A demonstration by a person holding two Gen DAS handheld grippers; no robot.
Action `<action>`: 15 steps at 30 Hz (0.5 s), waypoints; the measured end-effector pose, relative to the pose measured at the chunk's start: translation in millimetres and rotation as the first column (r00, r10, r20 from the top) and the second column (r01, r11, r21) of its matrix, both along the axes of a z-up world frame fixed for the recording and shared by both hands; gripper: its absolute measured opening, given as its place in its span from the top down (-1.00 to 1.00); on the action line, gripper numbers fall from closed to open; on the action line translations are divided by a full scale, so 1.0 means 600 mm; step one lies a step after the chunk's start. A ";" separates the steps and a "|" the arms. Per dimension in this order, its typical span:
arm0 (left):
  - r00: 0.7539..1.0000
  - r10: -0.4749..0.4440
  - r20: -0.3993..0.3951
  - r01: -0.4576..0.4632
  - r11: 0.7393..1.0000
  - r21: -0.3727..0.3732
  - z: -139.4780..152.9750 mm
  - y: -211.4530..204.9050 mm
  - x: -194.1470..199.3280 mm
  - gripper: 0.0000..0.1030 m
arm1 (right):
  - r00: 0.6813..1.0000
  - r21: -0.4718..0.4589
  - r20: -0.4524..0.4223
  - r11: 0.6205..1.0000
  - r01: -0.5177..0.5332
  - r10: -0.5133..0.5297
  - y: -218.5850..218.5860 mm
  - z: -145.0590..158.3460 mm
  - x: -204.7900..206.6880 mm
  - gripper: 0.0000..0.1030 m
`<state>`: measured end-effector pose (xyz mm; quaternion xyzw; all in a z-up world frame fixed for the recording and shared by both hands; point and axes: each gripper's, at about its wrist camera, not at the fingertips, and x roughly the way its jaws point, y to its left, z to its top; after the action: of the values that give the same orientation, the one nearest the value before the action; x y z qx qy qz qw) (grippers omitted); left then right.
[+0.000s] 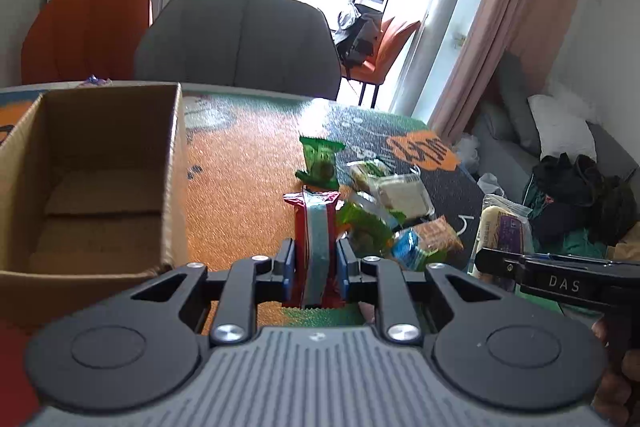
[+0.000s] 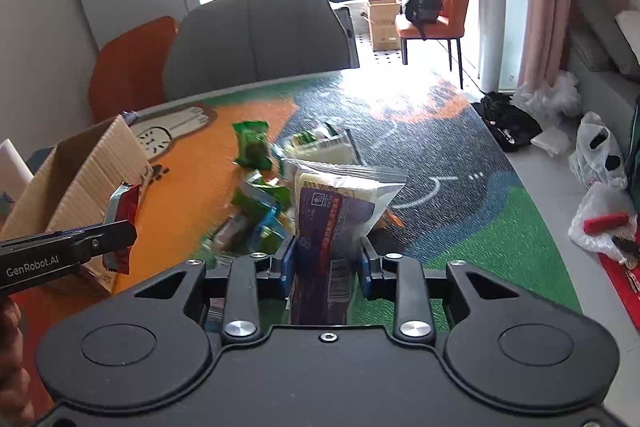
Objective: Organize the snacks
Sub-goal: 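Close the left tool on the red bar while the right tool grips the purple bread roll, then carry both snacks over the cardboard box and release them inside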
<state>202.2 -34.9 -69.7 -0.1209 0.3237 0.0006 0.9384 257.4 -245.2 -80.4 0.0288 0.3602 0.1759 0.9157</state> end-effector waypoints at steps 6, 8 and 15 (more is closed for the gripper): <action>0.999 0.033 0.032 -0.033 0.999 0.007 0.024 0.028 -0.014 0.60 | 0.999 0.021 0.030 0.999 -0.032 0.032 0.023 0.023 -0.004 0.44; 0.998 0.048 0.039 -0.048 0.999 0.008 0.031 0.039 -0.018 0.60 | 0.998 0.024 0.041 0.999 -0.046 0.045 0.033 0.031 -0.004 0.44; 0.994 0.091 0.064 -0.092 0.996 0.016 0.050 0.071 -0.033 0.60 | 0.993 0.033 0.070 0.995 -0.095 0.092 0.074 0.055 -0.005 0.44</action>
<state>182.5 7.7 -39.5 -0.1268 0.2879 0.0428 0.9483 254.2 -201.1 -47.6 0.0223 0.3262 0.2258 0.9177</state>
